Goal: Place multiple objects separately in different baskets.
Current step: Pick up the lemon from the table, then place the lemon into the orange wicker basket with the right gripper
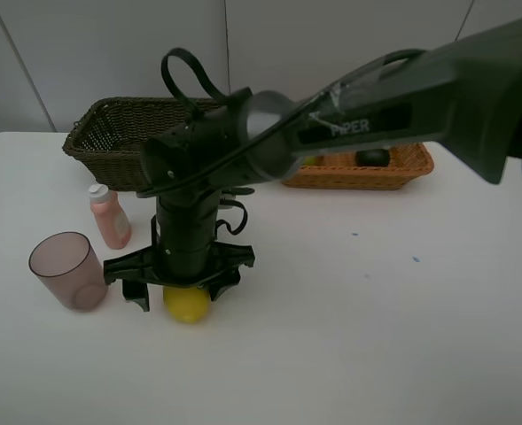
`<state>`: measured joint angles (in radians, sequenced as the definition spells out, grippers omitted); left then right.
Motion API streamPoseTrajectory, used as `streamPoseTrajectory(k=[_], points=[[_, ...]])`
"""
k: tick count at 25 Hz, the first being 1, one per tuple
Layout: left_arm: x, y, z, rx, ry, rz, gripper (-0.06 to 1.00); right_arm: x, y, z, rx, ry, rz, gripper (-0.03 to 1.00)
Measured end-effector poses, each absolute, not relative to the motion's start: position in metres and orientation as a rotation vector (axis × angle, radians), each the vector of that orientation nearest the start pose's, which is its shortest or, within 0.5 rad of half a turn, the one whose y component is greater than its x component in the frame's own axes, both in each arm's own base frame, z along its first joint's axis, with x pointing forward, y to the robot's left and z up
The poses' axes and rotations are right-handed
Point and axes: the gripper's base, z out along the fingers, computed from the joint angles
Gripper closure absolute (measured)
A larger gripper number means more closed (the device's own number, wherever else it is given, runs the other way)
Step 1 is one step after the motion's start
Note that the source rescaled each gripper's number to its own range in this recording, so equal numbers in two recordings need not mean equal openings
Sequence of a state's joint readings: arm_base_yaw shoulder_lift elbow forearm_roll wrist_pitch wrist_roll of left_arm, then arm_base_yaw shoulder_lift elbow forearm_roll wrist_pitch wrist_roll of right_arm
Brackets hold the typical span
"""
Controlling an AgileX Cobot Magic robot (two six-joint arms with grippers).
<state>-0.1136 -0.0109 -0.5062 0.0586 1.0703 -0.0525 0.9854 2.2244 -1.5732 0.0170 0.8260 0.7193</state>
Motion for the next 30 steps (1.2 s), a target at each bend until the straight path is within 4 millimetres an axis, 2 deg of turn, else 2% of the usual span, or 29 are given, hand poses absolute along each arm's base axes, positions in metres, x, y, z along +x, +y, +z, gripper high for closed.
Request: streamPoseTrajectory(k=[2, 3, 12, 16, 19, 23, 30], points=[[-0.007, 0.006, 0.278, 0.059, 2.035, -0.034, -0.06, 0.243, 0.369, 0.119, -0.385, 3.005, 0.212, 0.34], [-0.007, 0.006, 0.278, 0.059, 2.035, -0.034, -0.06, 0.244, 0.368, 0.119, -0.384, 3.008, 0.21, 0.39], [-0.007, 0.006, 0.278, 0.059, 2.035, -0.034, -0.06, 0.243, 0.365, 0.118, -0.383, 3.033, 0.176, 0.38], [-0.007, 0.006, 0.278, 0.059, 2.035, -0.034, -0.06, 0.241, 0.362, 0.127, -0.386, 3.043, 0.155, 0.38], [-0.007, 0.006, 0.278, 0.059, 2.035, -0.034, -0.06, 0.239, 0.356, 0.149, -0.4, 3.038, 0.13, 0.38], [-0.007, 0.006, 0.278, 0.059, 2.035, -0.034, -0.06, 0.234, 0.343, 0.19, -0.425, 3.004, 0.092, 0.38], [-0.007, 0.006, 0.278, 0.059, 2.035, -0.034, -0.06, 0.242, 0.306, 0.258, -0.411, 2.853, 0.011, 0.38]])
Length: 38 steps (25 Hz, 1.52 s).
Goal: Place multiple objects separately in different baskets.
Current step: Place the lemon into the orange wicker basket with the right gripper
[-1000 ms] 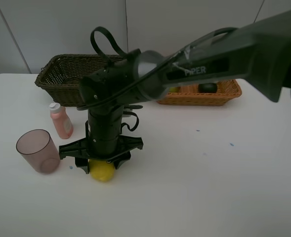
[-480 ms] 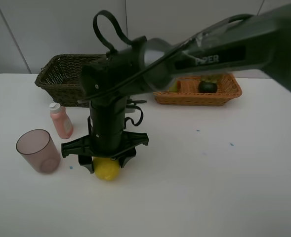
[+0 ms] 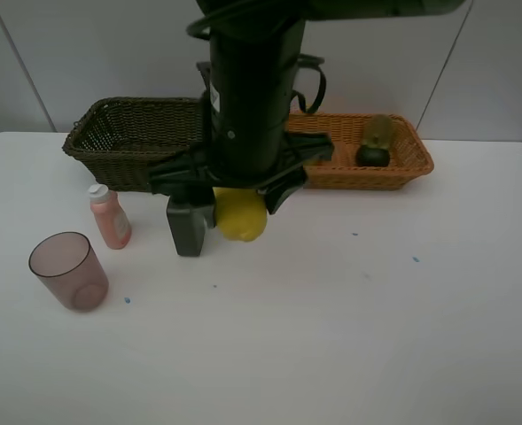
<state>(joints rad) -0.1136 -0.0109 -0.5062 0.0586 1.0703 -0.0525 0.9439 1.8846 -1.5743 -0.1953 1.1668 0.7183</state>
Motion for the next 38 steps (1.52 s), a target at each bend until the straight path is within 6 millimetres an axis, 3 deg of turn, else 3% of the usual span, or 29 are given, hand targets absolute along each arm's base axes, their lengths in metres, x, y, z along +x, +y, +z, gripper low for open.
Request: streamPoseTrajectory(k=[6, 10, 22, 29, 38], points=[[-0.007, 0.006, 0.278, 0.059, 2.035, -0.034, -0.06, 0.269, 0.262, 0.293, -0.275, 2.751, -0.062, 0.38], [-0.007, 0.006, 0.278, 0.059, 2.035, -0.034, -0.06, 0.296, 0.231, 0.298, -0.171, 2.714, -0.112, 0.38], [-0.007, 0.006, 0.278, 0.059, 2.035, -0.034, -0.06, 0.366, 0.171, 0.311, -0.031, 2.447, 0.055, 0.38], [-0.007, 0.006, 0.278, 0.059, 2.035, -0.034, -0.06, 0.403, 0.155, 0.289, -0.025, 2.337, 0.098, 0.38], [-0.007, 0.006, 0.278, 0.059, 2.035, -0.034, -0.06, 0.434, 0.149, 0.235, -0.027, 2.368, 0.091, 0.38]])
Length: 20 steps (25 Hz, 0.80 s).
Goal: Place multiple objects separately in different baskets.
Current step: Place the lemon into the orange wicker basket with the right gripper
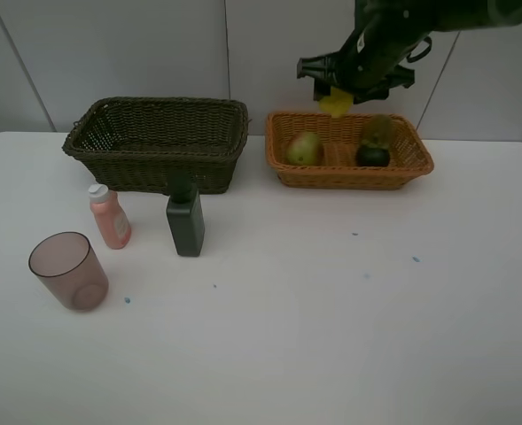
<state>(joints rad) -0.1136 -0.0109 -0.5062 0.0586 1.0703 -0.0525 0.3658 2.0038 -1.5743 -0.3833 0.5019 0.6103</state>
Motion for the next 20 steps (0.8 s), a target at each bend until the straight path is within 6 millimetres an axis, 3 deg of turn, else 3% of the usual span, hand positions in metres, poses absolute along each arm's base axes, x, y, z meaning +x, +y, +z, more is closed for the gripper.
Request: streamPoseTrajectory(k=[10, 14, 20], points=[[-0.007, 0.006, 0.278, 0.059, 2.035, -0.034, -0.06, 0.449, 0.148, 0.184, -0.054, 2.432, 0.058, 0.38], [-0.007, 0.006, 0.278, 0.059, 2.035, -0.034, -0.06, 0.454, 0.134, 0.173, -0.018, 2.455, 0.033, 0.38], [-0.007, 0.006, 0.278, 0.059, 2.035, -0.034, -0.06, 0.454, 0.133, 0.173, -0.014, 2.458, 0.03, 0.38]])
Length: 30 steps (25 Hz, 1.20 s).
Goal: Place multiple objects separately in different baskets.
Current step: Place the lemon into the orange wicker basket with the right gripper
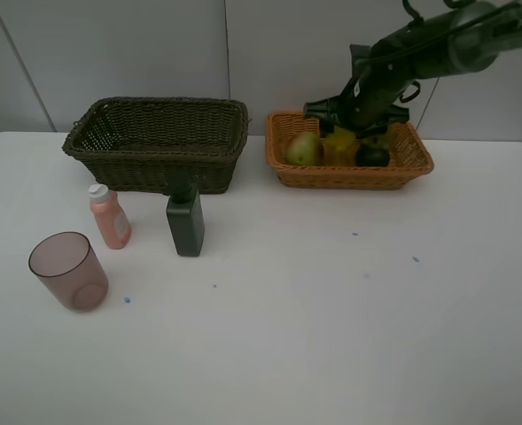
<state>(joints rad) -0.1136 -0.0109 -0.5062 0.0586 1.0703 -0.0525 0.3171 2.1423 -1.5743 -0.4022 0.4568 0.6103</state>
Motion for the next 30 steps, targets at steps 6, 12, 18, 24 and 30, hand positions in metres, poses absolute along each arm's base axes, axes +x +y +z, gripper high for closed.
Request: streamPoseTrajectory(k=[6, 12, 18, 24, 30], points=[[-0.0072, 0.0055, 0.2783, 0.059, 2.035, -0.034, -0.06, 0.4542, 0.1324, 0.1725, -0.014, 2.459, 0.029, 0.38], [-0.0072, 0.0055, 0.2783, 0.059, 2.035, -0.034, -0.06, 0.4539, 0.1322, 0.1723, -0.011, 2.463, 0.027, 0.38], [-0.0072, 0.0055, 0.2783, 0.059, 2.035, -0.034, -0.06, 0.4529, 0.1316, 0.1714, -0.002, 2.478, 0.021, 0.38], [-0.0072, 0.0055, 0.2783, 0.059, 2.035, -0.034, -0.06, 0.4525, 0.1313, 0.1712, 0.0, 2.483, 0.017, 0.38], [-0.0072, 0.0055, 0.2783, 0.059, 2.035, -0.034, -0.06, 0.4528, 0.1309, 0.1714, -0.014, 2.479, 0.006, 0.07]])
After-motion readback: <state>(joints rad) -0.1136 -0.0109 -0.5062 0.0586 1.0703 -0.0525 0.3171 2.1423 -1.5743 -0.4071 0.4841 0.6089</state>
